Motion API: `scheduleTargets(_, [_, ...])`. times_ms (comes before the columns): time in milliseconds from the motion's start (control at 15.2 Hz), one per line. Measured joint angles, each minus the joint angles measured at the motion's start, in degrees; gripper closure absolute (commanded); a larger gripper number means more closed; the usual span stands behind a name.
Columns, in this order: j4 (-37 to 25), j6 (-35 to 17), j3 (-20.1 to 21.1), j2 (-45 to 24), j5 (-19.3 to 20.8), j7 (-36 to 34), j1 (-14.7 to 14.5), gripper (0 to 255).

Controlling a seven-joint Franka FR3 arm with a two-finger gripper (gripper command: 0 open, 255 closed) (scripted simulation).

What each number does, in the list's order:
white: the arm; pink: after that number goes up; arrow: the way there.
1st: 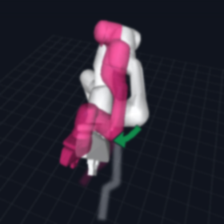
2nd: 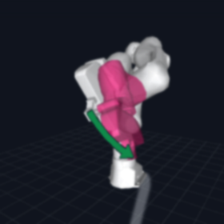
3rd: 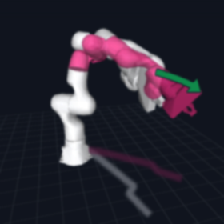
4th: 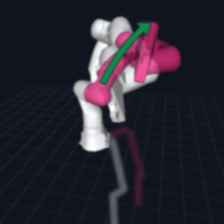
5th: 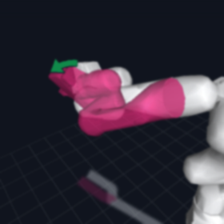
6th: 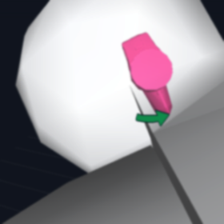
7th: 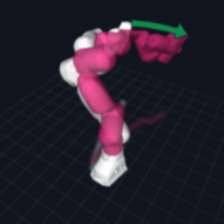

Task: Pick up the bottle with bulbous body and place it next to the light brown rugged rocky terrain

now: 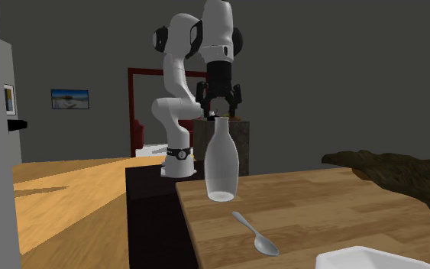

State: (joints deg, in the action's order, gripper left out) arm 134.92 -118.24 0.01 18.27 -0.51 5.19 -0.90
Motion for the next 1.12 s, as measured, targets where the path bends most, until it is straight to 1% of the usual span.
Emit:
scheduleTargets(396, [2.69,-4.98,0.05,-2.08,-0.09,0.01,-0.06,0])
scheduleTargets(858, [3.13,-5.79,0.06,-2.41,-0.1,0.0,-0.07,0])
scheduleTargets(924, [3.13,-5.79,0.06,-2.41,-0.1,0.0,-0.07,255])
scheduleTargets(1122, [3.1,-5.79,0.06,-2.39,-0.1,0.0,-0.07,255])
